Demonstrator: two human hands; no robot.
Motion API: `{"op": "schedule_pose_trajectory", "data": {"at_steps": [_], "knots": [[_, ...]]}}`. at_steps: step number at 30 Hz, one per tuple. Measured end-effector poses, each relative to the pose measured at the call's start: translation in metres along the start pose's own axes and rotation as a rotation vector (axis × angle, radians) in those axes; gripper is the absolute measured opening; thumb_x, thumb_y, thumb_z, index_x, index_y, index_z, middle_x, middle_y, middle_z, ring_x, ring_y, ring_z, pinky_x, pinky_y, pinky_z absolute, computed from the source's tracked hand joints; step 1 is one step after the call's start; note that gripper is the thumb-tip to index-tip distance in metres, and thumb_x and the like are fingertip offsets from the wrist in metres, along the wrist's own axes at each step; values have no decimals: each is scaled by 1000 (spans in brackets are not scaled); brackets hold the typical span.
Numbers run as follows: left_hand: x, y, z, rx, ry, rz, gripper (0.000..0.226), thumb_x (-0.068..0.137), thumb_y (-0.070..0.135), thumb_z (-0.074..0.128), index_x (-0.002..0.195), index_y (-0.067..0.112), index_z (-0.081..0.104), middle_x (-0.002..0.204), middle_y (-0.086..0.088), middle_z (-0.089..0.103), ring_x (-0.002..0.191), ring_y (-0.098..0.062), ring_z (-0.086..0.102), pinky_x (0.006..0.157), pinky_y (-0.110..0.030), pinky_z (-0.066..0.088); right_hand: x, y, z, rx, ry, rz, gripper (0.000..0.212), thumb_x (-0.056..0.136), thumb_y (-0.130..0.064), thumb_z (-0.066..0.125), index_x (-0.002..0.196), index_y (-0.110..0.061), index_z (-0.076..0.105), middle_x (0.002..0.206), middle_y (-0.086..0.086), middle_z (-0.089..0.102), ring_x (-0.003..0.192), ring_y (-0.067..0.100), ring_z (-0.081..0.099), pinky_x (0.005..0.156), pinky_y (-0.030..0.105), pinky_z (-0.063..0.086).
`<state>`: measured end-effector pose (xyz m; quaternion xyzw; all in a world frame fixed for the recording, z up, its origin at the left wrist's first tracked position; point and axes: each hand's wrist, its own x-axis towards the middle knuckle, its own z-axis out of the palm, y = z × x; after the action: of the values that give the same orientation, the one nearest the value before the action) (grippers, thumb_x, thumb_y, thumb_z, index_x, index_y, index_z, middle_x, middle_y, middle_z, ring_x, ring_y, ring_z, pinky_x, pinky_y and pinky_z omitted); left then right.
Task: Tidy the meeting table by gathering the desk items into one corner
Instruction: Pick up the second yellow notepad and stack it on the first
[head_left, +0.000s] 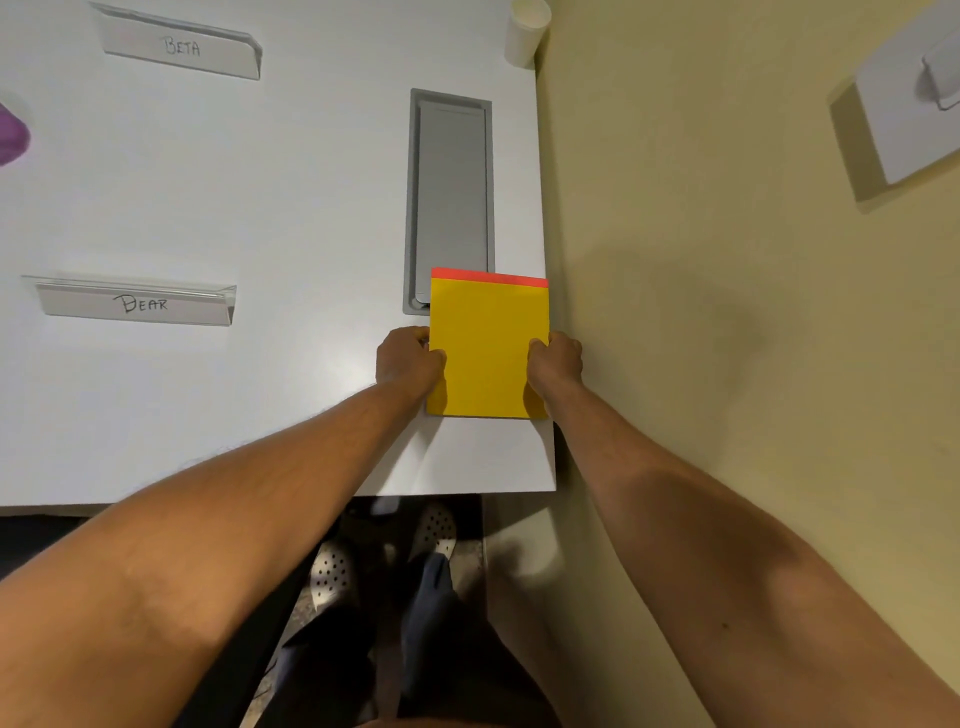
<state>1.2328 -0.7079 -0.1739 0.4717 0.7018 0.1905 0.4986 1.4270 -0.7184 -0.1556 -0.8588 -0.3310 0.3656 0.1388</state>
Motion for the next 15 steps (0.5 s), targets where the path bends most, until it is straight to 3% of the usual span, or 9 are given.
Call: {"op": "schedule_pose_trajectory", "data": {"at_steps": [3,6,9,13,15], "knots": [[0,1,3,18,-6,8,8,93,8,68,94,11,76,85,-2,68,83,-24,63,75,-33,46,0,1,1,-26,5,-18,52,113,-27,42,157,-1,37,159,18,37,144,38,43,122,48,36],[1,2,4,49,3,9,13,95,8,67,103,8,77,92,-2,68,80,-21,62,72,-30,46,0,2,1,-92,7,-47,50,113,-26,42,155,0,37,159,20,36,144,39,42,121,44,34],[2,4,4,68,29,5,14,94,4,66,97,14,76,91,-2,68,73,-16,59,60,-23,42,-1,5,0,-126,9,-82,48,112,-21,42,155,-1,37,159,20,38,145,39,41,121,44,34],[2,5,5,92,42,39,18,93,-1,62,102,4,77,92,-6,70,82,-23,61,72,-31,45,-3,12,2,-107,36,-149,52,112,-14,38,163,-6,29,166,14,35,150,34,37,125,41,31],[1,5,6,86,38,55,20,93,-2,60,100,4,77,91,-6,70,79,-22,61,68,-27,44,-4,14,3,-95,44,-159,54,112,-12,36,165,-9,25,170,10,31,154,31,33,127,39,27]]}}
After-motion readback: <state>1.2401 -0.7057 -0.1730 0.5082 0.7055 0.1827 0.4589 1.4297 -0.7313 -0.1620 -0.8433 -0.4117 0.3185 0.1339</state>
